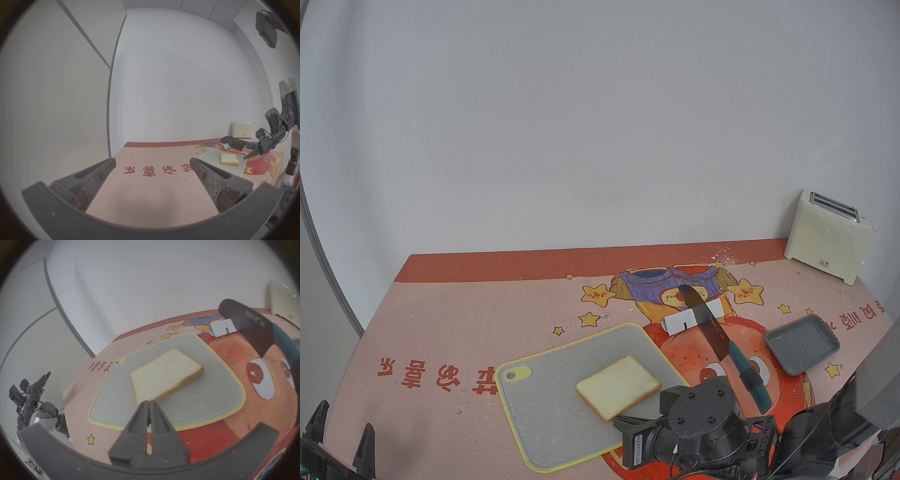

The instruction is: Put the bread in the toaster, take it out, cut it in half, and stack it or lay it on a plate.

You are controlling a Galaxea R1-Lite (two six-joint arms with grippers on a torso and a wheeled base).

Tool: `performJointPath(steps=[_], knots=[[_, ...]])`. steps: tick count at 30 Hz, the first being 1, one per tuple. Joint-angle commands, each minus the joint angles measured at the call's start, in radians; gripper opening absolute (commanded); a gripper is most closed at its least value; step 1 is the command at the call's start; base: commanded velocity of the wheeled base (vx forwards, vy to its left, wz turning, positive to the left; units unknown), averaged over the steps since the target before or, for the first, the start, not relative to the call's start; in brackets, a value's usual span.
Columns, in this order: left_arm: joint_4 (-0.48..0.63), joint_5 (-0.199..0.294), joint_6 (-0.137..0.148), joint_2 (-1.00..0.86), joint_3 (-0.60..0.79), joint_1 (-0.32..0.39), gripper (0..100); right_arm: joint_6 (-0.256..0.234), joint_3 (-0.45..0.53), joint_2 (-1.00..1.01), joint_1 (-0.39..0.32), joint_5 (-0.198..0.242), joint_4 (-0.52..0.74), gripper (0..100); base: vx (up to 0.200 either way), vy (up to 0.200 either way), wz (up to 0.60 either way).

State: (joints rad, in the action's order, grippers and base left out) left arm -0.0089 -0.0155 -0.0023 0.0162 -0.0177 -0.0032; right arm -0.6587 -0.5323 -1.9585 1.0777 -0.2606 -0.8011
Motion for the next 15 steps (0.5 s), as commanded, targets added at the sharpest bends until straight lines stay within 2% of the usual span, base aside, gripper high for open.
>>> performJointPath(steps=[1, 10, 15], knots=[[0.0, -0.001, 0.001, -0.01, 0.018, 0.0, 100, 0.001, -0.023, -0.016, 0.001, 0.0, -0.001, 0, 0.0, 0.0, 0.0], [0.0, -0.001, -0.001, -0.01, 0.018, 0.0, 100, -0.002, -0.067, -0.048, 0.004, 0.0, -0.018, 0, 0.0, 0.0, 0.0], [0.0, -0.001, -0.001, -0.01, 0.018, 0.0, 100, -0.007, -0.048, 0.072, -0.001, 0.0, -0.032, 0, 0.0, 0.0, 0.0]])
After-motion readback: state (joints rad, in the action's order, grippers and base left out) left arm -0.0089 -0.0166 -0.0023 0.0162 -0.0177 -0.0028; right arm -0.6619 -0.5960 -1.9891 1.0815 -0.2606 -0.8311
